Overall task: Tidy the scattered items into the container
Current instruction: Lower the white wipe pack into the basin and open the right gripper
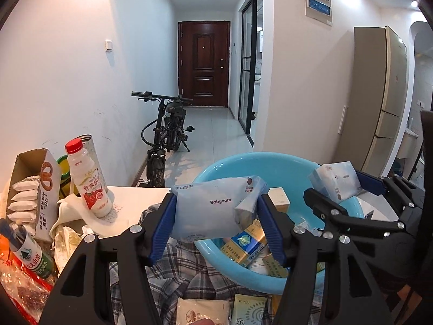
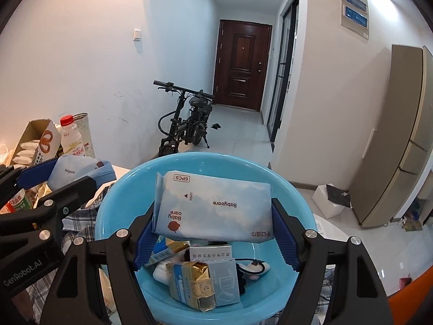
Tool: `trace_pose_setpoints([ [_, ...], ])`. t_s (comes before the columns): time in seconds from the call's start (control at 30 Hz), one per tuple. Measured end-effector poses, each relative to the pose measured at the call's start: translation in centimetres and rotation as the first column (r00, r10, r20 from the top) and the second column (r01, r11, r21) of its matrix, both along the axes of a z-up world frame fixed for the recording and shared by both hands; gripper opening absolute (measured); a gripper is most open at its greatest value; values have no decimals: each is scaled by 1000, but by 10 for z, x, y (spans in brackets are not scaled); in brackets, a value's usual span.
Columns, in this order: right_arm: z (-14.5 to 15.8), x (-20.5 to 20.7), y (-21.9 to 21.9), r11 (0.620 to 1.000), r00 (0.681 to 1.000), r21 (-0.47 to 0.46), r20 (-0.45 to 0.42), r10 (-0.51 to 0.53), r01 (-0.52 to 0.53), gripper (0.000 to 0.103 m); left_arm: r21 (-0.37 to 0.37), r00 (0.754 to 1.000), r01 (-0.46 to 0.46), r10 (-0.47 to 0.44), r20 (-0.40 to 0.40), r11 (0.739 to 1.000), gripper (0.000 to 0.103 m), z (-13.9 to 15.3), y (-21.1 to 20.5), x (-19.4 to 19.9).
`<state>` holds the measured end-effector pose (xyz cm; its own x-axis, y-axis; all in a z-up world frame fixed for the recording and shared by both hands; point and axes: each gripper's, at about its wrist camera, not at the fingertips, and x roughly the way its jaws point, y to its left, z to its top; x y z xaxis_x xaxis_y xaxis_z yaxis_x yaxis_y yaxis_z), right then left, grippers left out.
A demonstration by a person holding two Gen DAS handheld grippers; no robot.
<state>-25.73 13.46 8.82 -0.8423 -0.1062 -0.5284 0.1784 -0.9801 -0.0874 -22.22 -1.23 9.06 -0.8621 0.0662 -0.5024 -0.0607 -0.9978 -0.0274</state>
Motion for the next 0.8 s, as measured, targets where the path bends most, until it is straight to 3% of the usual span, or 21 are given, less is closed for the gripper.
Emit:
trace_pose_setpoints([
  [0.5,4,-1,4,1000,1000,-11,-9,1,-1,77,-68,1000,-25,24,-18,997,61,-2,9,-2],
  [0.8,4,-1,5,1000,1000,-11,-9,-1,1,77,-61,1000,-27,27,-1,998,61,-5,7,-6],
])
